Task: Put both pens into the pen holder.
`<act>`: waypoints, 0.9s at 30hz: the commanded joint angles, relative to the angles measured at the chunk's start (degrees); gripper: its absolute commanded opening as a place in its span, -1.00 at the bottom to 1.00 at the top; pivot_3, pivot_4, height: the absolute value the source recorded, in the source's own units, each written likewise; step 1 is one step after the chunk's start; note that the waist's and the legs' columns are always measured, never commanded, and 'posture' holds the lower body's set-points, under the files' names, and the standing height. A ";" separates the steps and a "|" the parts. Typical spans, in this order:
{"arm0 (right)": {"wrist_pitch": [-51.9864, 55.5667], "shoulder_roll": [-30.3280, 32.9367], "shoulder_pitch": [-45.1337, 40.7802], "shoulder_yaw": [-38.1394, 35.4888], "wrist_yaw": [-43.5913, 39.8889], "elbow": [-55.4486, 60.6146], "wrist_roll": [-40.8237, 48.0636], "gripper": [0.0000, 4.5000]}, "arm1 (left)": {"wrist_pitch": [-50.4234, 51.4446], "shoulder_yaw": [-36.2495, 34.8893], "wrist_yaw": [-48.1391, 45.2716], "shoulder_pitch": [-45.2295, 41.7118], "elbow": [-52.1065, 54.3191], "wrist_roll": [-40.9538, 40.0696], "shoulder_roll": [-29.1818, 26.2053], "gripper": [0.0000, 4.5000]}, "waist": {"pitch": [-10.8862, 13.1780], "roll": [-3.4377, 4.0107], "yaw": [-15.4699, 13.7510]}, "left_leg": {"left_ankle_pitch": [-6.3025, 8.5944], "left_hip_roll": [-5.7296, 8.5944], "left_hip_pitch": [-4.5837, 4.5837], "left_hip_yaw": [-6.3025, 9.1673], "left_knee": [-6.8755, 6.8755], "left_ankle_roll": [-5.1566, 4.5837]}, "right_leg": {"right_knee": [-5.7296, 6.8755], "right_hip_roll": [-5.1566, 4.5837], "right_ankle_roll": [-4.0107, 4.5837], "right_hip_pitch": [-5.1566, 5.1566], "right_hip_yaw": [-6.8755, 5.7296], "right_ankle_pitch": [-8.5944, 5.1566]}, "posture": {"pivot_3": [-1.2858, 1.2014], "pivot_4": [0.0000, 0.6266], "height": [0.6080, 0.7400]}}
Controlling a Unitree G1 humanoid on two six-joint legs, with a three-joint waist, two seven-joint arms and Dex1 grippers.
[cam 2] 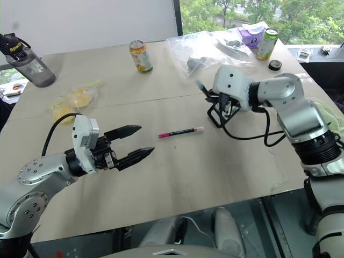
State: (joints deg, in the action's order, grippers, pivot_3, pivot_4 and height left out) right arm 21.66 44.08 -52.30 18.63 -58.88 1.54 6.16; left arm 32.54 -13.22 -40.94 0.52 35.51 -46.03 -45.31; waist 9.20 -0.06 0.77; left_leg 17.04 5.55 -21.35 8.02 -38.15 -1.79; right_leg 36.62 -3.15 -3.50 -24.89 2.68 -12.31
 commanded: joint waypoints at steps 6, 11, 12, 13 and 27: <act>-1.53 1.49 -2.96 0.21 -4.39 -0.21 -5.77 -0.80 | -5.09 0.39 -1.45 -5.24 2.14 3.34 1.18 0.96 | -0.01 -0.02 -0.12 | -0.01 0.03 -0.65 0.03 -0.14 -0.01 | 0.02 -0.04 0.00 -0.57 -0.02 0.02 | 0.03 -0.52 0.99; -3.23 1.93 -3.43 0.42 -5.71 -2.31 -8.86 -0.80 | -4.27 0.81 -1.42 -6.16 2.69 3.18 1.82 0.96 | -0.01 -0.02 -0.05 | -0.01 0.03 -0.78 0.02 -0.10 0.00 | 0.06 -0.04 0.00 -0.77 -0.02 0.02 | 0.03 -0.52 0.99; -3.62 2.04 -3.66 0.55 -5.98 -2.74 -9.58 -0.80 | -4.17 1.11 -1.37 -6.22 2.75 3.39 1.82 0.96 | 0.00 -0.01 -0.08 | -0.01 0.03 -0.77 0.00 -0.11 0.00 | 0.06 -0.04 0.00 -0.77 -0.01 0.02 | 0.03 -0.52 0.99; -3.89 2.07 -3.79 0.57 -6.22 -3.03 -10.08 -0.80 | -4.11 1.33 -1.31 -6.27 2.80 3.54 1.81 0.96 | 0.00 -0.02 -0.10 | -0.01 0.03 -0.78 -0.01 -0.12 -0.01 | 0.06 -0.04 0.00 -0.77 0.00 0.02 | 0.03 -0.52 0.99; -9.43 1.60 -4.47 0.42 -7.48 -9.14 -16.12 -0.18 | -3.53 3.14 -0.16 -7.84 2.98 4.53 2.93 1.00 | 0.00 -0.02 -0.06 | -0.01 0.03 -0.75 -0.05 -0.14 0.00 | 0.11 -0.03 0.00 -0.77 0.04 0.02 | 0.03 -0.52 0.99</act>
State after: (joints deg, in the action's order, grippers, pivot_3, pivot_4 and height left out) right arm 13.27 45.36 -54.72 20.33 -66.36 -8.00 -9.53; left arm 29.50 -10.27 -41.04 -6.67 36.94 -41.74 -42.37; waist 9.20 -0.08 0.71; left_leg 17.03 5.59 -22.10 7.97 -38.29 -1.79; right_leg 36.73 -3.18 -3.50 -25.66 2.72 -12.30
